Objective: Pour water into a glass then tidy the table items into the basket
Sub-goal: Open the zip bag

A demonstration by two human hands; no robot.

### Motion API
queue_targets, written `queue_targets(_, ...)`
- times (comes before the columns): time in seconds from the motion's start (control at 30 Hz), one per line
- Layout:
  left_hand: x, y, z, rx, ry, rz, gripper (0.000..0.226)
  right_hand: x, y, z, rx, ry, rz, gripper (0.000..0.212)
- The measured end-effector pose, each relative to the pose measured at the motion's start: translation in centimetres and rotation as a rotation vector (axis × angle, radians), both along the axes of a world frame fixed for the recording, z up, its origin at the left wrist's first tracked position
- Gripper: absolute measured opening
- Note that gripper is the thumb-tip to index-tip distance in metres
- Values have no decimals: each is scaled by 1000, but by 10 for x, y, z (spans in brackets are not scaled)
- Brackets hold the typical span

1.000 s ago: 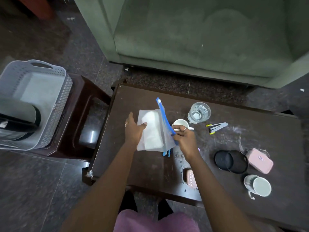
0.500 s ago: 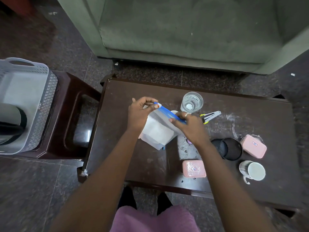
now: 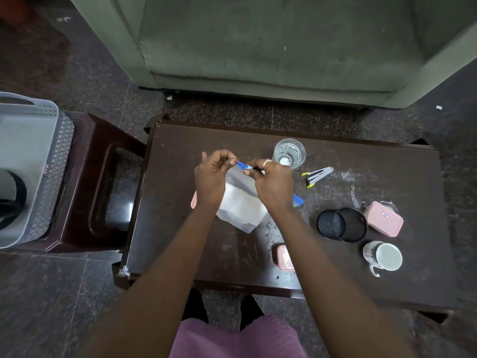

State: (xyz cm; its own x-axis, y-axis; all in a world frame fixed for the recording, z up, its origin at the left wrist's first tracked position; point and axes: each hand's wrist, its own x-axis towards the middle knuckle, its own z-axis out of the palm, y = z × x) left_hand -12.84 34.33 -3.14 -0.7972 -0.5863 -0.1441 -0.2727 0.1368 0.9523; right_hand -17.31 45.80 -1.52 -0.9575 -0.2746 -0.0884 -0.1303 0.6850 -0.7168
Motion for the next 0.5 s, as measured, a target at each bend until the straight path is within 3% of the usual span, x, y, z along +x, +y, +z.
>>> queue_targets(0.13,-2,-8,-3,-16,-12,73,13,1,21,-13,109,-112,-56,18)
queue_targets(0.33,-5,-28,-13,59,6,194,36,12,63,-26,206,-203,-77,17)
queue_targets(0.5,-7,-20,-12,112,53,189,28,15,62,-25,158,-217,-58,23)
